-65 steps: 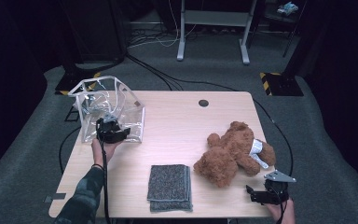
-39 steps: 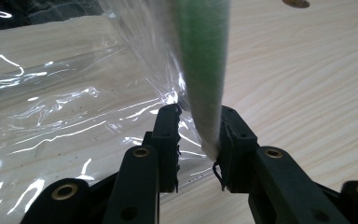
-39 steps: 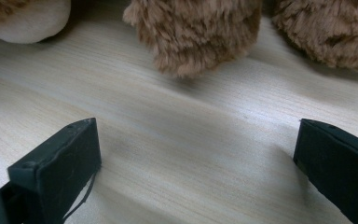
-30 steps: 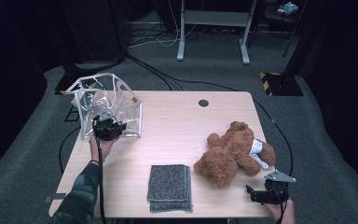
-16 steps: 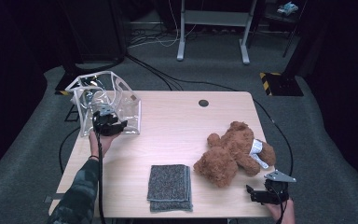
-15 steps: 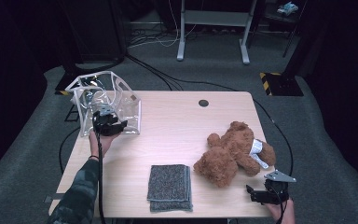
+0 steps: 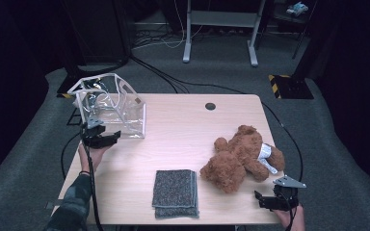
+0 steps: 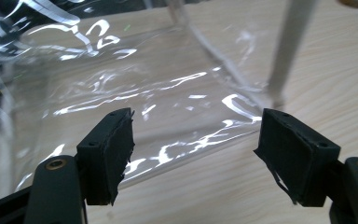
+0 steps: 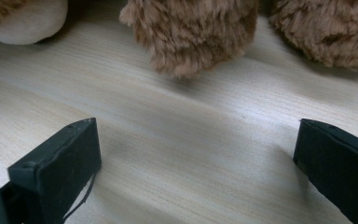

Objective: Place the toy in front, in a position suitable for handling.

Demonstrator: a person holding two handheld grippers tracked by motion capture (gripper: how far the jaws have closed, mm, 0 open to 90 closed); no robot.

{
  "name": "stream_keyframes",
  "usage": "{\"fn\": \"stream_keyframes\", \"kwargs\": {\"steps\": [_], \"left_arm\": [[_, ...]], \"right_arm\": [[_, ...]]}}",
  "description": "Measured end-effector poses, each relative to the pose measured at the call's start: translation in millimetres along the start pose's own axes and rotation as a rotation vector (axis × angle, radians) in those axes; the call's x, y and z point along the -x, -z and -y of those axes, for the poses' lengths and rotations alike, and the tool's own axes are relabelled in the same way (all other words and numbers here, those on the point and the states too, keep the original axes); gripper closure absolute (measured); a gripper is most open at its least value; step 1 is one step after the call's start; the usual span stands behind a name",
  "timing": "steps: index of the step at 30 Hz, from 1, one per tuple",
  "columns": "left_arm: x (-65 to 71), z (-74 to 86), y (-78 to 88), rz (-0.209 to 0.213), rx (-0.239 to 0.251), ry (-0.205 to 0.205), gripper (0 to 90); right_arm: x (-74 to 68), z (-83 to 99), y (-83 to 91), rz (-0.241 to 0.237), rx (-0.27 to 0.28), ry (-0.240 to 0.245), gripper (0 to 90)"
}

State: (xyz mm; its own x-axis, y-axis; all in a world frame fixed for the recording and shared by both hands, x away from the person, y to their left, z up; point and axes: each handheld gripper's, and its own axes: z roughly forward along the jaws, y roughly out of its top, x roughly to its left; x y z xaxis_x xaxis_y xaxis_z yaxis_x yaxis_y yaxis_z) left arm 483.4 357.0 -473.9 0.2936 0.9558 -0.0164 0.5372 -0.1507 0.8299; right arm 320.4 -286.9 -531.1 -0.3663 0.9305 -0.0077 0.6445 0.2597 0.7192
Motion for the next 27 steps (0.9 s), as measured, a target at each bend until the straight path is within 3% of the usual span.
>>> {"fn": "stream_keyframes", "kwargs": {"steps": [2, 4, 5, 7, 14, 15, 18, 20, 23, 24, 25, 26, 27], "left_arm": [[-12.2, 7.4, -4.9, -0.037, -0.041, 0.028, 28.1], [-14.9, 9.7, -7.4, -0.051, -0.054, 0.047, 29.7], [-20.0, 13.7, -11.4, -0.063, -0.099, 0.060, 31.1], [-21.8, 17.4, -16.8, -0.076, -0.116, 0.078, 32.6], [-25.1, 20.0, -34.3, -0.101, -0.162, 0.084, 35.0], [-24.3, 19.8, -41.0, -0.112, -0.150, 0.119, 35.3], [-22.0, 18.6, -45.1, -0.133, -0.143, 0.092, 36.5], [-19.7, 15.9, -48.6, -0.150, -0.149, 0.040, 37.3], [-22.1, 14.6, -50.7, -0.145, -0.149, 0.045, 37.6], [-26.4, 10.1, -52.3, -0.133, -0.153, 0.087, 37.8], [-26.4, 10.1, -52.3, -0.133, -0.153, 0.087, 38.7], [-27.0, 8.1, -55.8, -0.143, -0.165, 0.047, 39.1], [-27.8, 6.3, -57.3, -0.140, -0.164, 0.070, 38.1]], "right_arm": [[-0.1, 0.0, 0.0, 0.001, -0.001, 0.000, 0.0], [0.0, 0.0, -0.1, 0.001, 0.001, -0.001, 0.0], [-0.3, -0.1, -0.1, 0.003, 0.002, -0.005, 0.0], [-0.6, -0.1, -0.1, 0.004, 0.001, -0.011, 0.0], [-1.0, -0.1, 0.0, 0.005, 0.001, -0.015, 0.0], [-0.9, -0.2, 0.0, 0.004, -0.001, -0.014, 0.0], [-0.8, -0.3, -0.1, 0.004, -0.001, -0.014, 0.0], [-0.8, -0.3, -0.1, 0.004, 0.000, -0.013, 0.0], [-0.7, -0.4, -0.2, 0.004, -0.001, -0.013, 0.0], [-0.7, -0.3, -0.2, 0.005, 0.000, -0.013, 0.0], [-0.7, -0.3, -0.2, 0.005, 0.000, -0.013, 0.0], [-0.7, -0.5, -0.3, 0.005, -0.001, -0.013, 0.0], [-0.7, -0.4, -0.2, 0.005, -0.001, -0.014, 0.1]]}}
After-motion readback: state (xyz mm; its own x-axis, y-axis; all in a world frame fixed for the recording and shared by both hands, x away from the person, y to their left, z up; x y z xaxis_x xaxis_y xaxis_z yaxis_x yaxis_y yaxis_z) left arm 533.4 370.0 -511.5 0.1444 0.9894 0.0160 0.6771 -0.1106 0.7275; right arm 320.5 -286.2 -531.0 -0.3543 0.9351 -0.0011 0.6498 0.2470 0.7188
